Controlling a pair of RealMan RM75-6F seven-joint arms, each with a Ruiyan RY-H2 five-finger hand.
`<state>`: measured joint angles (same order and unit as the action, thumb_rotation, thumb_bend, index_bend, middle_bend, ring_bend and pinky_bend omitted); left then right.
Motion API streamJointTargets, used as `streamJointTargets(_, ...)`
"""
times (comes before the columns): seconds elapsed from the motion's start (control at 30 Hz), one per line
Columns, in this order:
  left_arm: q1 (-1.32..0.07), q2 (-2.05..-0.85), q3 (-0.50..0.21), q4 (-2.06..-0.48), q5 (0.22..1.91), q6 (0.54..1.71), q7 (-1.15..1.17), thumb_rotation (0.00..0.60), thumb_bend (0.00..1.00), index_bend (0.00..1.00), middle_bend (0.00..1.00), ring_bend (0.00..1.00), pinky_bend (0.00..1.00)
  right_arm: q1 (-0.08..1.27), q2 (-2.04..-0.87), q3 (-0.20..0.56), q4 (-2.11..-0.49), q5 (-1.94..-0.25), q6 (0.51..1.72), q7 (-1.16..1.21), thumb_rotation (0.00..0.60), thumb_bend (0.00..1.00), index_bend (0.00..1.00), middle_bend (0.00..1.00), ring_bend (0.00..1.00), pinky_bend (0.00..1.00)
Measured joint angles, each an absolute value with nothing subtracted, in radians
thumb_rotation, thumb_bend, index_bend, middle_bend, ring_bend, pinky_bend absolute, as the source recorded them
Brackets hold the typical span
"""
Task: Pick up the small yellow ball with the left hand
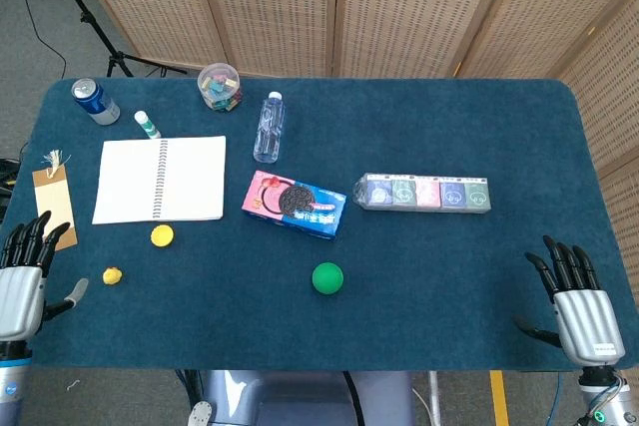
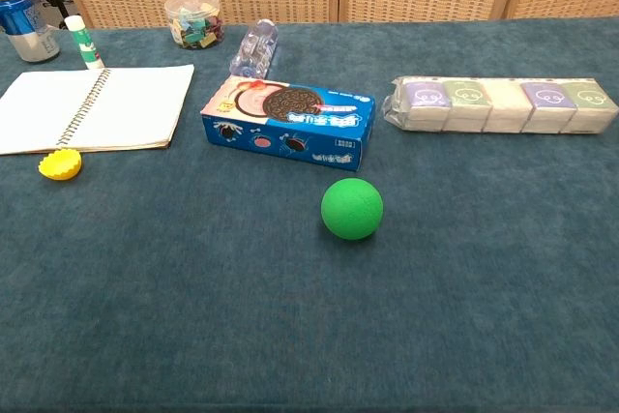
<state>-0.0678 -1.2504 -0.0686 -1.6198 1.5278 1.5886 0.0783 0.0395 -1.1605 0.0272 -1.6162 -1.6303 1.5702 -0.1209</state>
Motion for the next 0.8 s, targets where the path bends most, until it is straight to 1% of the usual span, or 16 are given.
streamJointTargets(0.4,-0.064,-1.246,-0.065,-1.624,1.542,1.596,0.074,0.6,0.24,0.14,0.0,0.0,0.0,0.037,-1.162,0.023,-1.622,-1.639,1.576,-0.134,0.6,0.0,0.15,0.0,0.0,0.01)
streamJointTargets(0.8,-0.07,-1.248,-0.068,-1.627,1.526,1.577,0.09,0.6,0.24,0.14,0.0,0.0,0.0,0.042,-1.161,0.028,-1.62,-1.624,1.561,-0.13,0.6,0.0,0.15,0.0,0.0,0.01)
